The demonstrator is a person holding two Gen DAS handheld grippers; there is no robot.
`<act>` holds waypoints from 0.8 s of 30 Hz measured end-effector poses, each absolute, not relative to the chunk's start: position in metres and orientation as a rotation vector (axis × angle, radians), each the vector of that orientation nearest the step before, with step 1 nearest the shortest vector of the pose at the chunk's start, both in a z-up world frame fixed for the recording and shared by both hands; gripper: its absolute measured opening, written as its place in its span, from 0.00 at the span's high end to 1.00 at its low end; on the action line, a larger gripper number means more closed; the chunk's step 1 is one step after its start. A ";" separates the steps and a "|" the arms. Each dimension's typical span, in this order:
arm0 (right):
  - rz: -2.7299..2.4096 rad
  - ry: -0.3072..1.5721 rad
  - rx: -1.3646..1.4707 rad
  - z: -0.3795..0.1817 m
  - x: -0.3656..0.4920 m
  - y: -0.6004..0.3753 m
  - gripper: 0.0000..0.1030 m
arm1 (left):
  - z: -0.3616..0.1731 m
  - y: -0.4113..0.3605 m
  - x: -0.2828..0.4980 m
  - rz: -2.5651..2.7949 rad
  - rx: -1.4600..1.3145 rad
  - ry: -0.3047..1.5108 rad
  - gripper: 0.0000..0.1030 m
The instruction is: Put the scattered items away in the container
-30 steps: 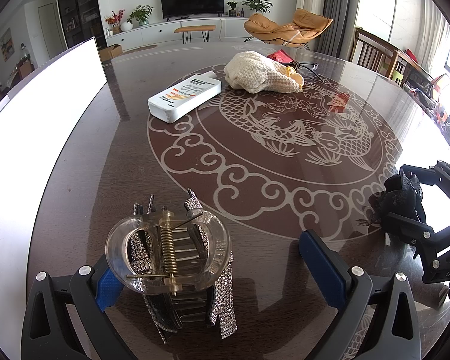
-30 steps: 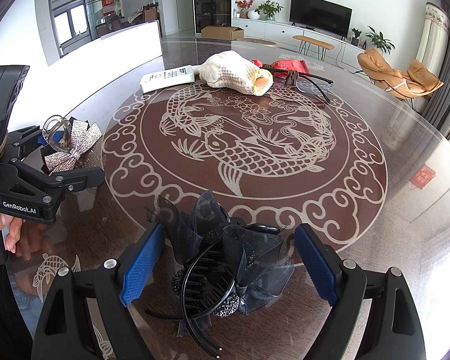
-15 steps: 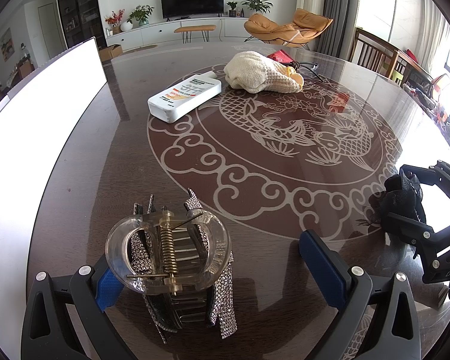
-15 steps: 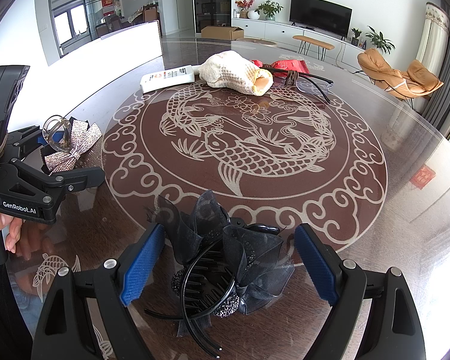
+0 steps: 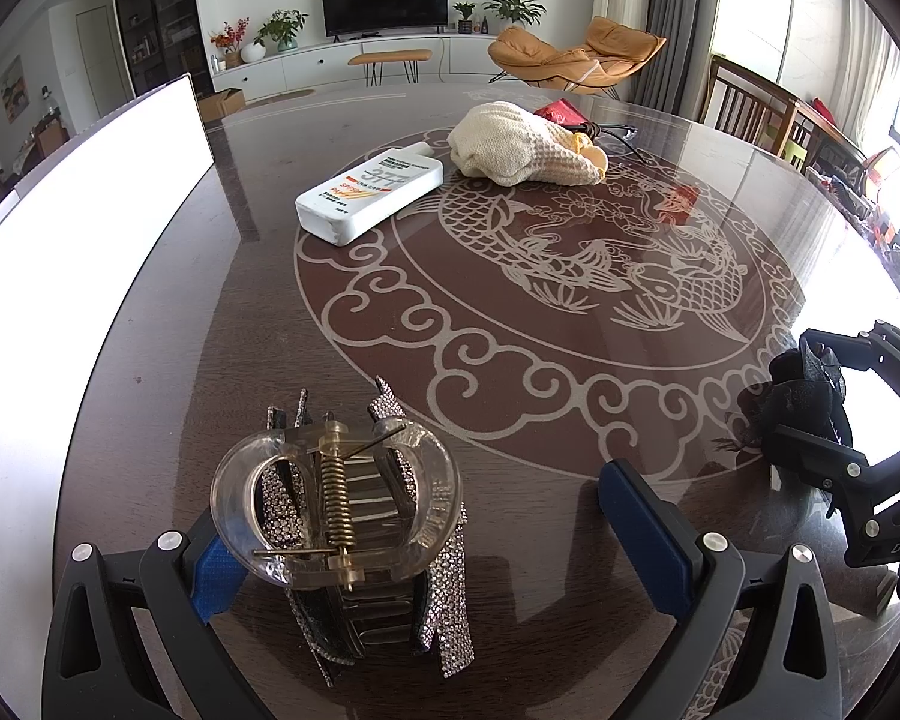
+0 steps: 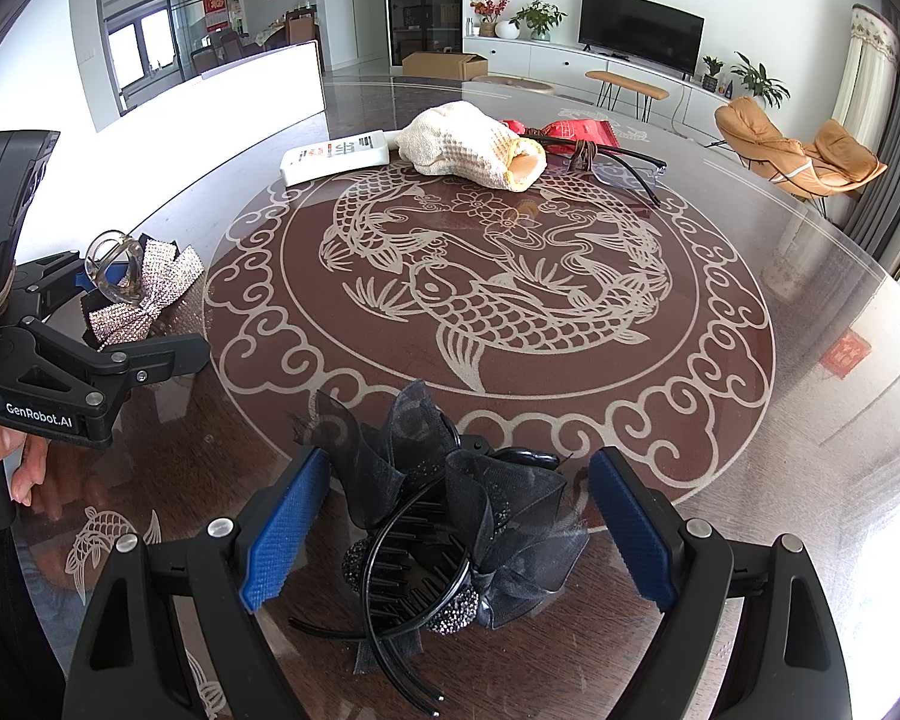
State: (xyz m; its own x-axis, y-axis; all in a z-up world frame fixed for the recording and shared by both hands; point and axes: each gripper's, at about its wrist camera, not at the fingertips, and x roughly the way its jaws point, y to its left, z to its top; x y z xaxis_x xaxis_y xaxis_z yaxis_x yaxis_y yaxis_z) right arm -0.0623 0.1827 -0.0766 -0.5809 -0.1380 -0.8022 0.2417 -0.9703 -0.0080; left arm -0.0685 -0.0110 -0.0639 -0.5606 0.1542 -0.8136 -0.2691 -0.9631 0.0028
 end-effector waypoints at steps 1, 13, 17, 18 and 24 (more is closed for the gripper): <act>-2.612 0.171 1.310 -0.077 -0.062 0.183 0.14 | -0.064 -0.011 -0.069 2.574 -1.324 0.185 0.00; -2.612 0.171 1.310 -0.077 -0.062 0.183 0.14 | -0.064 -0.013 -0.065 2.540 -1.333 0.208 0.00; -2.610 0.170 1.311 -0.077 -0.062 0.183 0.14 | -0.058 -0.021 -0.061 2.585 -1.281 0.193 0.40; -2.606 0.171 1.318 -0.077 -0.063 0.183 0.13 | -0.056 -0.025 -0.061 2.590 -1.275 0.181 0.46; -2.576 0.164 1.314 -0.072 -0.052 0.187 0.32 | -0.051 -0.043 -0.051 2.585 -1.303 0.096 0.47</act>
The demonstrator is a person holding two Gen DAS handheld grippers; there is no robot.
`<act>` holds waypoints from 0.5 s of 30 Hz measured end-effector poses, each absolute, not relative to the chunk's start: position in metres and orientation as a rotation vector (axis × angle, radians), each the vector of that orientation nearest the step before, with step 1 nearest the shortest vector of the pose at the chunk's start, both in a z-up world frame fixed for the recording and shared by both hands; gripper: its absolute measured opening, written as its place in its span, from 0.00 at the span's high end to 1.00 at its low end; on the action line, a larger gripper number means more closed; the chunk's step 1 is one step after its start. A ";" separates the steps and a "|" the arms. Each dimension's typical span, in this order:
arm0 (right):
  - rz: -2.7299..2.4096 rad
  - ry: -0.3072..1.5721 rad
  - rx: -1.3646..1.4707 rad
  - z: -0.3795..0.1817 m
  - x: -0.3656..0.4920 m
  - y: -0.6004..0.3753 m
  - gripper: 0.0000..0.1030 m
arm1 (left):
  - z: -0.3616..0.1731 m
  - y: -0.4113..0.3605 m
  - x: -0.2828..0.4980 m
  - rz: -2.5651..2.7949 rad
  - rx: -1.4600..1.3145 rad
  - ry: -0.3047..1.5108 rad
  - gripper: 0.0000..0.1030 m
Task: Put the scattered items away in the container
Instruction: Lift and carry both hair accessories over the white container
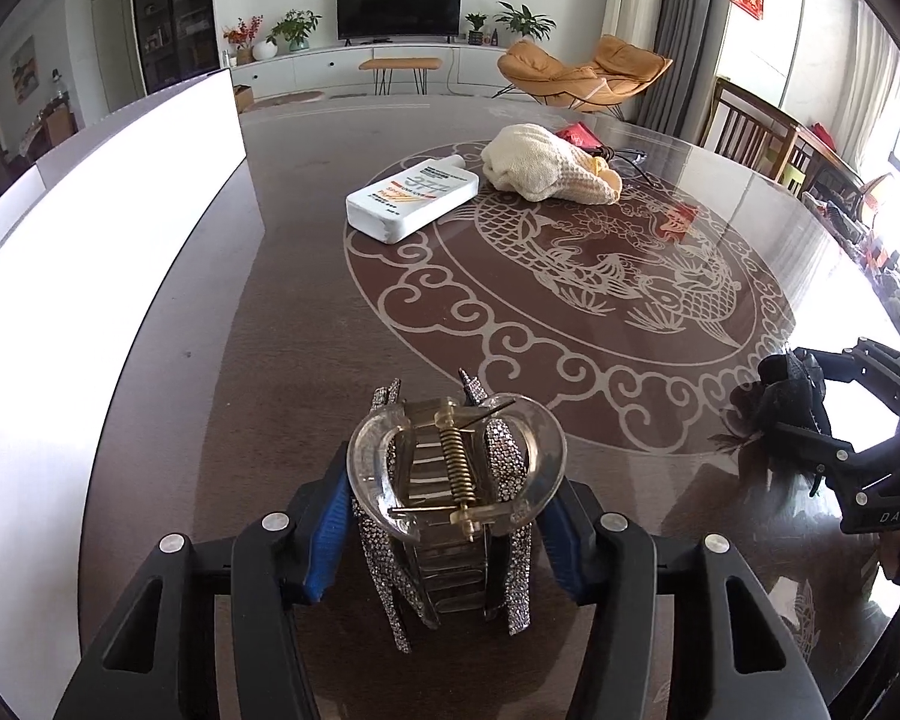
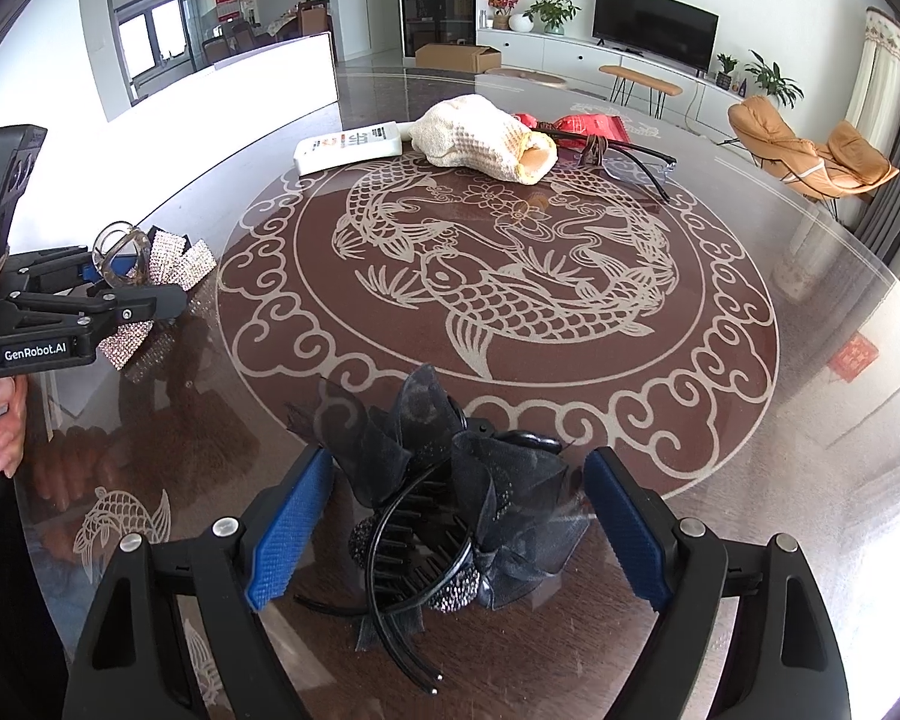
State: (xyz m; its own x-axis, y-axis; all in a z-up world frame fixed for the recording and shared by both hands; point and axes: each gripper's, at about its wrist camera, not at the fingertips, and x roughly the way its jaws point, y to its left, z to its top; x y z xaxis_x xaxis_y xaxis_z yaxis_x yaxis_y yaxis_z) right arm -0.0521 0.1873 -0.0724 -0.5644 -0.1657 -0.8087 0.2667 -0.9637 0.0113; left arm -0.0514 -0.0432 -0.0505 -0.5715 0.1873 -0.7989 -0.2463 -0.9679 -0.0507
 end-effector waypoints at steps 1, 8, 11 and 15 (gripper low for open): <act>-2.574 0.131 1.306 -0.070 -0.046 0.191 0.52 | -0.049 -0.044 -0.048 2.586 -1.298 0.092 0.47; -2.599 -0.082 1.190 -0.033 -0.014 0.215 0.58 | -0.037 -0.032 -0.030 2.575 -1.249 0.091 0.47; -2.609 -0.032 1.209 -0.027 -0.014 0.210 0.58 | -0.037 -0.028 -0.025 2.554 -1.253 0.072 0.47; -2.592 -0.001 1.198 -0.021 -0.014 0.194 0.58 | -0.032 -0.030 -0.020 2.528 -1.268 0.025 0.47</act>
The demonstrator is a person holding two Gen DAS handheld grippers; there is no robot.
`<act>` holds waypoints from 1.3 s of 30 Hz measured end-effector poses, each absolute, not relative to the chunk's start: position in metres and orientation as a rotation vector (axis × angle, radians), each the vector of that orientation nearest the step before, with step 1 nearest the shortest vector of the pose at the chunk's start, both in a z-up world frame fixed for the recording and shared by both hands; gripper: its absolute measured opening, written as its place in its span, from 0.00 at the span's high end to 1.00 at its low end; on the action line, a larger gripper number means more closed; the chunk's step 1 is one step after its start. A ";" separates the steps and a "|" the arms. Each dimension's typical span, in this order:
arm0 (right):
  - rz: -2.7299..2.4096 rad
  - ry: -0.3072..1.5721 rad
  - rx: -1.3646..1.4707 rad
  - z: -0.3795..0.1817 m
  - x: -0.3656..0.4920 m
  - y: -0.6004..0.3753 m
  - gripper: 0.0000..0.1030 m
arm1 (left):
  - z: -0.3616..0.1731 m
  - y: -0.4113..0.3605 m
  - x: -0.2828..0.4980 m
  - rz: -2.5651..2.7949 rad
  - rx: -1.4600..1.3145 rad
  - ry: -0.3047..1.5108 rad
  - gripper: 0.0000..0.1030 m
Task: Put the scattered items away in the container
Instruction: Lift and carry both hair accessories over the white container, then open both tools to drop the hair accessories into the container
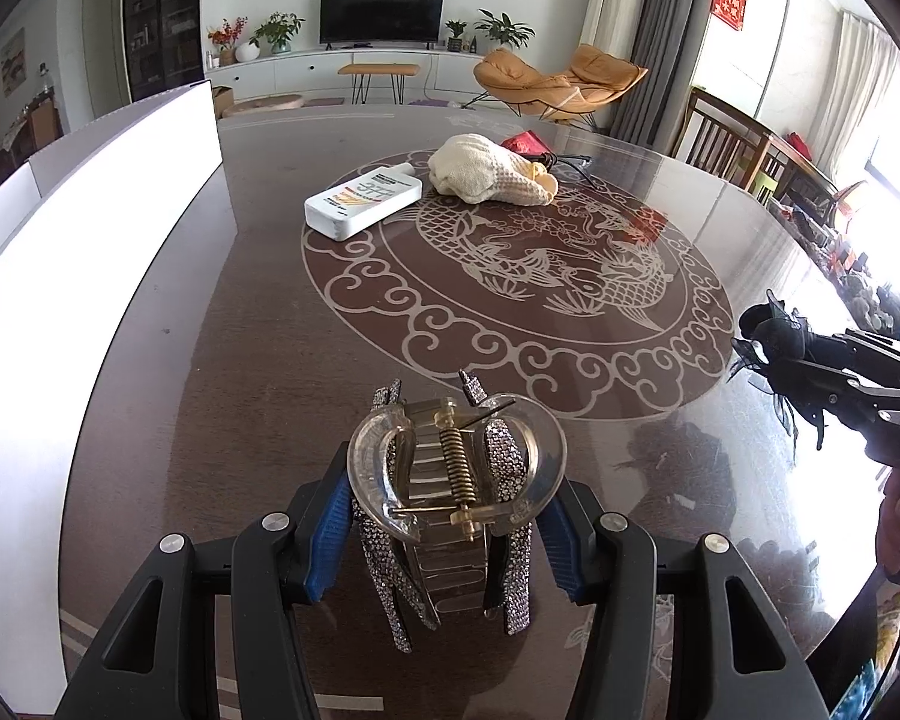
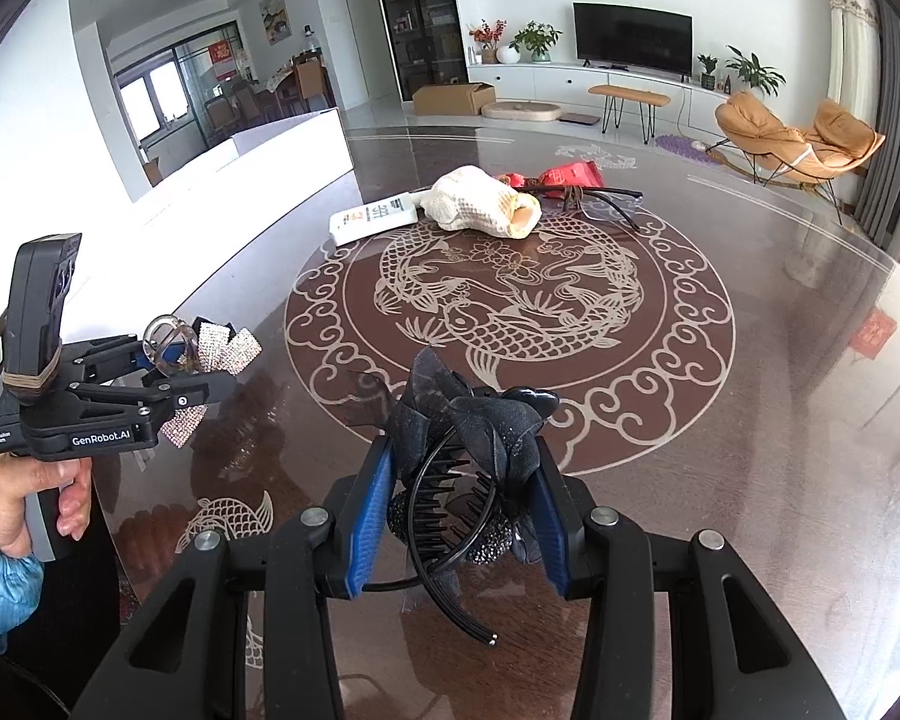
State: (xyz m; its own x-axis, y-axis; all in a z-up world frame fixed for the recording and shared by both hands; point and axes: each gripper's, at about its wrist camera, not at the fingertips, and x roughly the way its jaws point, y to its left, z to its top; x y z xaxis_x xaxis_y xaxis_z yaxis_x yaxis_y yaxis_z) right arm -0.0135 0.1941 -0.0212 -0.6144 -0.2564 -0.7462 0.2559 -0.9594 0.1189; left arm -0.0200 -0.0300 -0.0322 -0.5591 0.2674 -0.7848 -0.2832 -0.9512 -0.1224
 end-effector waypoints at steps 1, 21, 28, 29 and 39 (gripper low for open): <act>-2.582 0.007 1.187 -0.018 -0.015 0.187 0.58 | -0.027 -0.033 -0.019 2.524 -1.263 0.000 0.47; -2.201 0.135 0.826 0.122 -0.161 -0.133 0.58 | 0.131 -0.330 -0.138 2.954 -1.237 -0.138 0.47; -2.111 0.302 0.975 0.053 -0.199 -0.205 0.57 | 0.073 -0.361 -0.204 2.879 -1.405 -0.164 0.47; -2.106 0.319 0.986 0.044 -0.203 -0.210 0.57 | 0.065 -0.363 -0.212 2.865 -1.418 -0.186 0.47; -2.120 0.178 1.014 0.016 -0.216 -0.180 0.29 | 0.034 -0.373 -0.215 2.875 -1.575 -0.336 0.18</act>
State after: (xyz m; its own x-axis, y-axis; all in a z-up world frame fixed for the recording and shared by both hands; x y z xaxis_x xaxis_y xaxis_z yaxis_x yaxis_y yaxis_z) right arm -0.2157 -0.1800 0.0164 -0.3917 -0.5804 -0.7139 0.6911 -0.6978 0.1881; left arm -0.2149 -0.3735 0.0344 -0.5342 -0.0364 -0.8446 0.2299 -0.9677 -0.1037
